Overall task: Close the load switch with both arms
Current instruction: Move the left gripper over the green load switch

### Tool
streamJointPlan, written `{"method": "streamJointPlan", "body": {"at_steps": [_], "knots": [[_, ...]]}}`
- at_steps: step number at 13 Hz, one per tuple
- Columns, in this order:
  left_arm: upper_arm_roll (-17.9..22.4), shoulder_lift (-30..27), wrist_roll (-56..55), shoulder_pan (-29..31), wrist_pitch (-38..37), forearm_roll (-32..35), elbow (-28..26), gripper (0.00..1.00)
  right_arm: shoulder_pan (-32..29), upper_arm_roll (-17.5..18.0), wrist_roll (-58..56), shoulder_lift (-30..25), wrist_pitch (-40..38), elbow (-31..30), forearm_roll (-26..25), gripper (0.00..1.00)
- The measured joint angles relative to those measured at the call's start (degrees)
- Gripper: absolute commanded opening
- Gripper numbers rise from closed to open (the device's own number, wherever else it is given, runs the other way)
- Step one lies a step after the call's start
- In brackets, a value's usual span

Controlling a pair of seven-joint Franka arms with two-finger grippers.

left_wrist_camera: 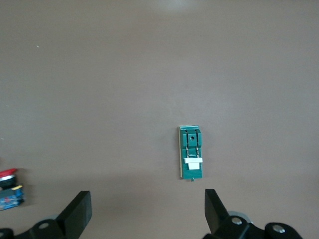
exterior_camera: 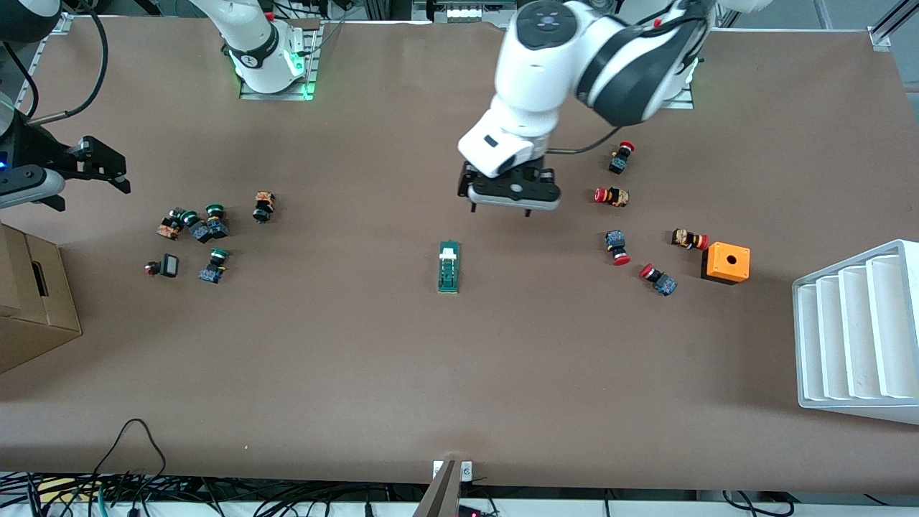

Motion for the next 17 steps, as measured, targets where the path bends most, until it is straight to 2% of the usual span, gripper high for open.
{"method": "streamJointPlan", "body": {"at_steps": [6,9,12,17], "knots": [[0.0,3.9,-16.7,-5.2,13.2,12.3,-6.7,1.00,0.0,0.0,0.0,0.0,0.0,0.0,0.0,1.00],[0.0,6.6,-26.1,-6.1,19.3,21.8,-9.3,1.00,0.0,0.0,0.0,0.0,0.0,0.0,0.0,1.00],[0.0,9.7,-39.0,-6.3,24.0,36.5,-11.5,1.00,0.0,0.0,0.0,0.0,0.0,0.0,0.0,1.00],[-0.2,14.0,-66.7,-6.4,26.7,67.1,-12.4,1.00,-0.2,-0.2,0.0,0.0,0.0,0.0,0.0,1.00]]}}
